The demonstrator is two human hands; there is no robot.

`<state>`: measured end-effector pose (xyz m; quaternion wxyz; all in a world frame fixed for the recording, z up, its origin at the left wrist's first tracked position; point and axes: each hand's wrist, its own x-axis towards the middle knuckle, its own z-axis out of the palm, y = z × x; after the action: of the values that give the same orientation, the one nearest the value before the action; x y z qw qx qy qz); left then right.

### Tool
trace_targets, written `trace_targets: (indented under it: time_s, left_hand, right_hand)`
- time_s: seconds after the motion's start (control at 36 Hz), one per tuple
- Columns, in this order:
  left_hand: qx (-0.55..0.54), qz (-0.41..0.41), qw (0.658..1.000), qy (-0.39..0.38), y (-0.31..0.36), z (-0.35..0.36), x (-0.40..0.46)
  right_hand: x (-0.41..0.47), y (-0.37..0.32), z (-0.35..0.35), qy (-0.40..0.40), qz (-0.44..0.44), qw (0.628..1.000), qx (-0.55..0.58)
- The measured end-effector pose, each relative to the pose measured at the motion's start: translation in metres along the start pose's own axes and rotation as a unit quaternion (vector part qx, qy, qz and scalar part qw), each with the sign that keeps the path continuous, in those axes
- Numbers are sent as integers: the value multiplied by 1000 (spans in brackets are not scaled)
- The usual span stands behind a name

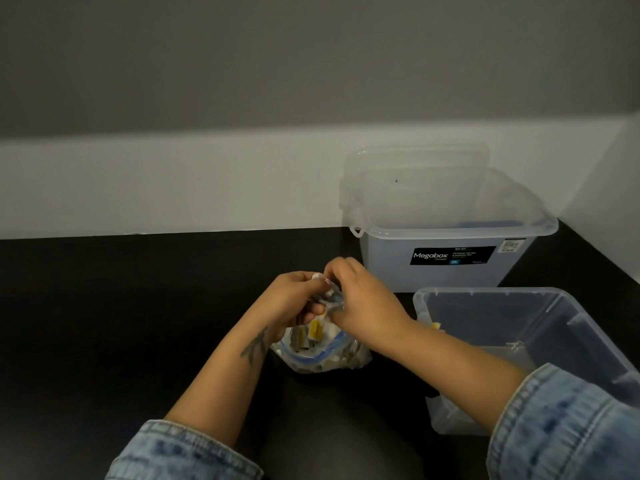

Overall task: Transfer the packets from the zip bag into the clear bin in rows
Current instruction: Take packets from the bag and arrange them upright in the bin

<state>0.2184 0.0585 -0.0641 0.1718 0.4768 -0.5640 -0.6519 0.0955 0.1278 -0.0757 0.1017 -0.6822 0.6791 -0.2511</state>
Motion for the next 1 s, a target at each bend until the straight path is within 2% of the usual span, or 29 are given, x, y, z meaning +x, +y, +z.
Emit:
trace_targets:
  time_s: [0.19, 0.31, 0.39, 0.44, 0.53, 0.58, 0.64, 0.75, 0.83, 0.92, 1.0]
  left_hand:
    - [-17, -41, 999, -5, 3, 4, -1]
    - [-48, -38, 998, -21, 5, 6, -3]
    - [-97, -18, 994, -38, 6, 9, -5]
    - [-119, -2, 993, -24, 4, 13, -6]
    - [-179, 31, 983, -10, -4, 27, -5]
    - [-235, 60, 970, -30, -8, 39, -7]
    - [-279, 81, 956, -26, -8, 48, -8]
    - [-263, 107, 958, 31, -7, 53, -6]
    - [-197, 124, 970, 71, -4, 50, -6]
    - [-130, 141, 979, 68, -1, 46, -5]
    - [-85, 159, 983, 46, 0, 47, -6]
  right_hand:
    - [-5, 8, -6, 39, -32, 998, -22]
    - [-6, 12, -9, 83, 17, 995, 44]
    - [-4, 14, -11, 103, 88, 978, 157]
    - [-2, 12, -13, 109, 134, 938, 300]
    - [-3, 6, -17, 84, 188, 831, 517]
    - [-4, 5, -17, 58, 213, 796, 564]
    - [-6, 6, -15, 42, 230, 787, 570]
    - [-12, 10, -19, 37, 236, 819, 522]
    - [-14, 18, -27, 79, 241, 878, 405]
    - [-11, 28, -39, 162, 151, 946, 235]
    - [-6, 31, -53, 148, 86, 972, 159]
